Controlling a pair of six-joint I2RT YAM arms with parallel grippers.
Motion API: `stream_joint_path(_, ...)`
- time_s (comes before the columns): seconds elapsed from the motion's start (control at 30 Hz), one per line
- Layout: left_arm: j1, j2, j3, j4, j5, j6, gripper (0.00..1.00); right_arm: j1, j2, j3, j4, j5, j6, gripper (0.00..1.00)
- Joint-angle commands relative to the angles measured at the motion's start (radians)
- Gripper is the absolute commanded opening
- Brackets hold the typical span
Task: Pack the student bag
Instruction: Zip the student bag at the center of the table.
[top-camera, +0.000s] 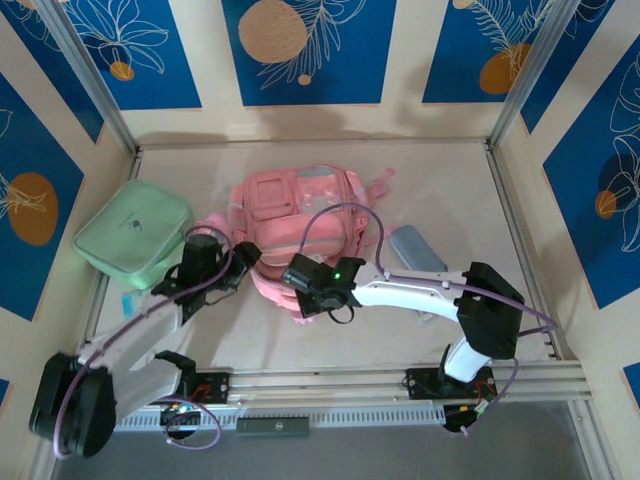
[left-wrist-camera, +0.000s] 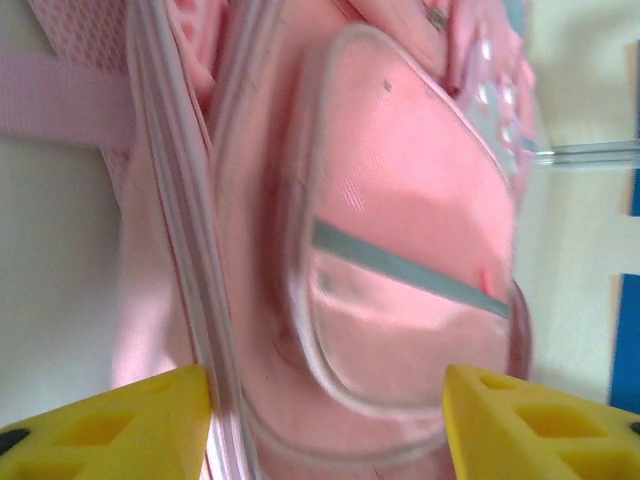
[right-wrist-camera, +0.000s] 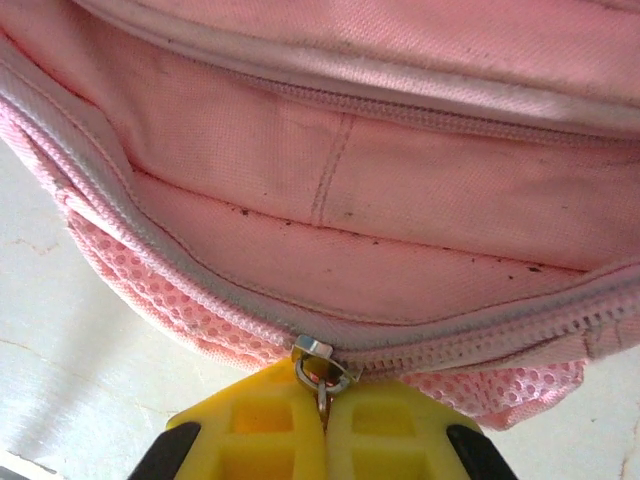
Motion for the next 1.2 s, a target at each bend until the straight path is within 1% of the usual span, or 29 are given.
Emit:
stream_joint_path(0.0,-0.097,-0.124,-0.105,-0.018,-0.093,-0.169,0.69,0.022,0.013,0.027,-0.004,-0.045,-0.004,0.00)
stream_joint_path(0.03,-0.134,-0.160,-0.126,-0.030,-0.138,-0.211,0.72,0.025,0.016,0.024,-0.002,-0.043,-0.003,0.00)
stream_joint_path(0.1,-0.213,-0.227,-0.161,-0.053,-0.233,-0.311,0.75,0.031,0.023,0.020,-0.002,-0.032,0.005,0.00)
stream_joint_path(0.2,-0.293,-0.251,-0.164,-0.051,-0.320,-0.396,0.77,0.037,0.029,0.026,-0.005,-0.029,0.010,0.00)
stream_joint_path(0.3,-0.362,-0.190,-0.131,-0.040,-0.400,-0.431,0.77,0.046,0.037,0.032,-0.007,-0.011,0.005,0.00)
stream_joint_path(0.37,-0.397,-0.120,-0.110,-0.003,-0.428,-0.460,0.76,0.047,0.047,0.035,-0.006,-0.008,0.003,0.00)
stream_joint_path(0.47,-0.437,-0.012,-0.077,0.052,-0.454,-0.499,0.71,0.049,0.060,0.053,-0.011,-0.020,-0.004,0.00)
stream_joint_path(0.57,-0.447,0.064,-0.056,0.100,-0.474,-0.511,0.61,0.055,0.068,0.061,-0.004,-0.012,-0.014,0.00)
stream_joint_path(0.63,-0.448,0.082,-0.048,0.106,-0.487,-0.508,0.54,0.055,0.077,0.064,-0.005,-0.007,-0.017,0.00)
stream_joint_path(0.8,-0.448,0.050,-0.059,0.047,-0.544,-0.485,0.24,0.057,0.081,0.077,-0.046,0.018,-0.017,0.00)
stream_joint_path(0.83,-0.448,0.039,-0.062,0.031,-0.556,-0.476,0.19,0.056,0.078,0.074,-0.049,0.028,-0.018,0.00)
stream_joint_path(0.9,-0.447,0.013,-0.070,0.011,-0.570,-0.469,0.05,0.056,0.077,0.077,-0.068,0.044,-0.020,0.00)
stream_joint_path(0.93,-0.446,0.003,-0.078,0.028,-0.566,-0.465,0.02,0.056,0.078,0.085,-0.087,0.052,-0.020,0.00)
stream_joint_path(1.0,-0.442,-0.020,-0.081,0.034,-0.571,-0.437,0.00,0.055,0.081,0.104,-0.147,0.075,-0.017,0.00)
stream_joint_path(1.07,-0.422,-0.042,-0.066,-0.014,-0.575,-0.373,0.00,0.054,0.069,0.101,-0.193,0.108,-0.008,0.00)
stream_joint_path(1.13,-0.378,-0.057,-0.060,-0.071,-0.547,-0.327,0.00,0.048,0.043,0.073,-0.206,0.113,-0.012,0.00)
stream_joint_path(1.17,-0.344,-0.064,-0.068,-0.085,-0.513,-0.315,0.00,0.034,0.028,0.057,-0.210,0.098,-0.013,0.00)
